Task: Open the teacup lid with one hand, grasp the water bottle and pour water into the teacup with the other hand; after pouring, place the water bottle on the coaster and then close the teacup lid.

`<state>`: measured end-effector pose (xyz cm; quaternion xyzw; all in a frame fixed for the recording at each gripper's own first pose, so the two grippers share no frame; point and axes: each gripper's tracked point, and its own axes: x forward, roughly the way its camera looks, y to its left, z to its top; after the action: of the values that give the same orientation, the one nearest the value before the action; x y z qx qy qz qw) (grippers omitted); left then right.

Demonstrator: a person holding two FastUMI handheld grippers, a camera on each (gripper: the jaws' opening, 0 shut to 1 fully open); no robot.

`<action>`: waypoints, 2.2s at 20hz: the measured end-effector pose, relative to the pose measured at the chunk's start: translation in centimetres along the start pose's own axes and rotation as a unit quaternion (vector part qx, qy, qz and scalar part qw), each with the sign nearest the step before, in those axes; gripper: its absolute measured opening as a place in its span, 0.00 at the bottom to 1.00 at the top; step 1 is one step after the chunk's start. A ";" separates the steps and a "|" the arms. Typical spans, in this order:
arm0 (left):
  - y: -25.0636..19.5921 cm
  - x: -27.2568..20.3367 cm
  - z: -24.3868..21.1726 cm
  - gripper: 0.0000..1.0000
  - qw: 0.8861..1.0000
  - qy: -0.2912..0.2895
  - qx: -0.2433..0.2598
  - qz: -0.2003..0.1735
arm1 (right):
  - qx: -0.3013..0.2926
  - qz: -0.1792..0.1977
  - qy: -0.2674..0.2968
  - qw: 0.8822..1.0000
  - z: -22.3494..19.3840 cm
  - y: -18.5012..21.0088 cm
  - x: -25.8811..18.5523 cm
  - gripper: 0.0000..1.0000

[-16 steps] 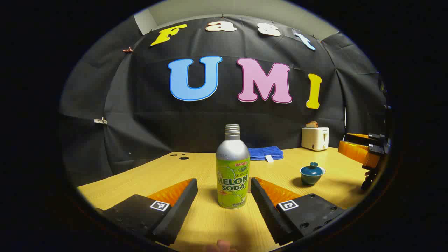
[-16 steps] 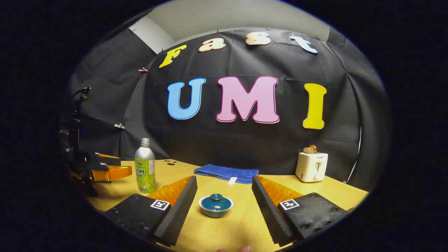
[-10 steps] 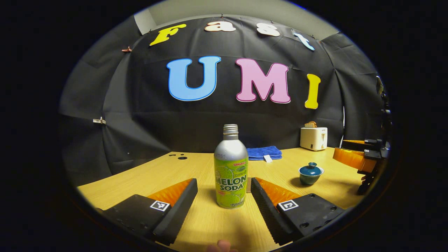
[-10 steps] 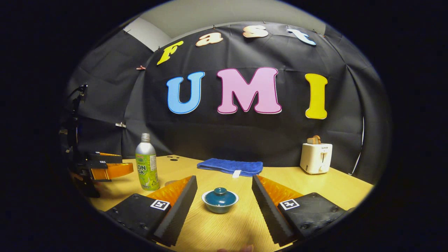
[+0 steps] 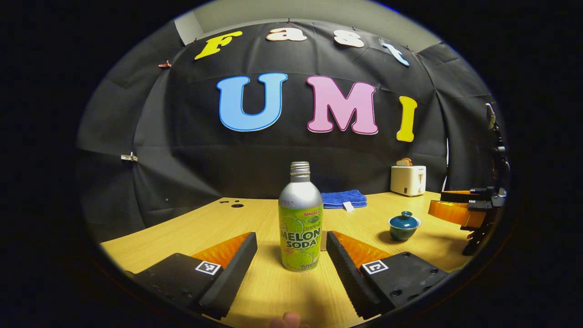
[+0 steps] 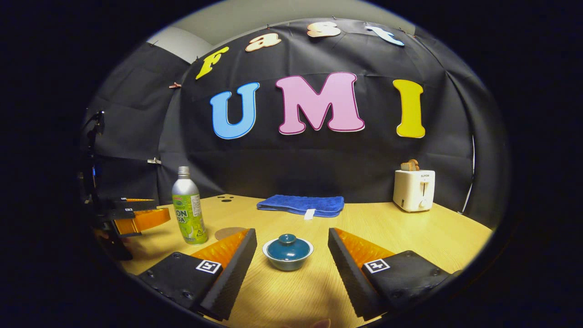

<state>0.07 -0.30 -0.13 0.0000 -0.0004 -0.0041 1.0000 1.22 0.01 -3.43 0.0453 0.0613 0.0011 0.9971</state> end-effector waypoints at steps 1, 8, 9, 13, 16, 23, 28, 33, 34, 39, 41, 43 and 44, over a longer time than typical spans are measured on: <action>-0.1 0.0 0.0 0.97 1.000 0.000 0.000 0.000 | 0.001 0.001 0.000 1.000 0.0 0.2 0.6 0.98; -0.2 0.0 0.2 0.97 1.000 0.000 0.000 -0.001 | -0.038 0.006 0.073 0.997 -2.6 0.6 5.2 0.96; -0.2 0.0 0.2 0.97 1.000 0.000 0.000 -0.001 | -0.035 0.004 0.081 0.996 -2.9 0.4 5.6 0.92; -0.2 0.0 0.1 0.97 1.000 0.000 0.000 -0.001 | 0.003 0.011 0.109 0.994 -3.9 0.7 6.4 0.73; -0.2 0.0 0.2 0.97 1.000 0.000 0.000 -0.001 | 0.000 0.012 0.116 0.993 -4.2 0.4 6.6 0.70; -0.2 -0.2 0.1 0.97 1.000 0.000 0.000 -0.001 | -0.013 0.023 0.122 0.992 -4.6 0.9 6.9 0.36; -0.2 -0.1 0.1 0.97 1.000 0.000 0.000 -0.001 | -0.006 0.021 0.099 0.995 -3.4 0.5 6.5 0.30; -0.1 -0.1 0.2 0.96 1.000 0.000 0.000 -0.001 | -0.008 0.006 0.074 0.997 -2.8 -0.2 5.3 0.28; -0.2 -0.2 0.1 0.96 1.000 0.000 0.001 -0.001 | -0.005 0.003 0.070 0.998 -2.5 -0.5 4.9 0.28; -0.2 0.2 0.3 0.96 1.000 0.000 0.000 -0.001 | 0.002 -0.028 0.044 0.999 -1.5 -3.4 2.2 0.28; -0.8 0.9 0.3 0.96 1.000 0.000 0.000 -0.008 | 0.001 -0.044 0.031 0.999 -1.1 -4.9 1.1 0.28; -1.0 1.8 0.3 0.97 1.000 0.001 0.000 -0.007 | 0.003 -0.059 0.016 0.998 -0.6 -6.3 0.3 0.28; -1.0 2.3 0.2 0.96 1.000 0.001 0.000 -0.004 | -0.004 -0.067 0.015 0.998 -0.6 -6.9 0.0 0.28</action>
<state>2.37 -1.36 0.12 0.0004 0.0011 -0.0084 1.0000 1.12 -6.84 -4.63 0.0371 0.0791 -0.0650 0.9941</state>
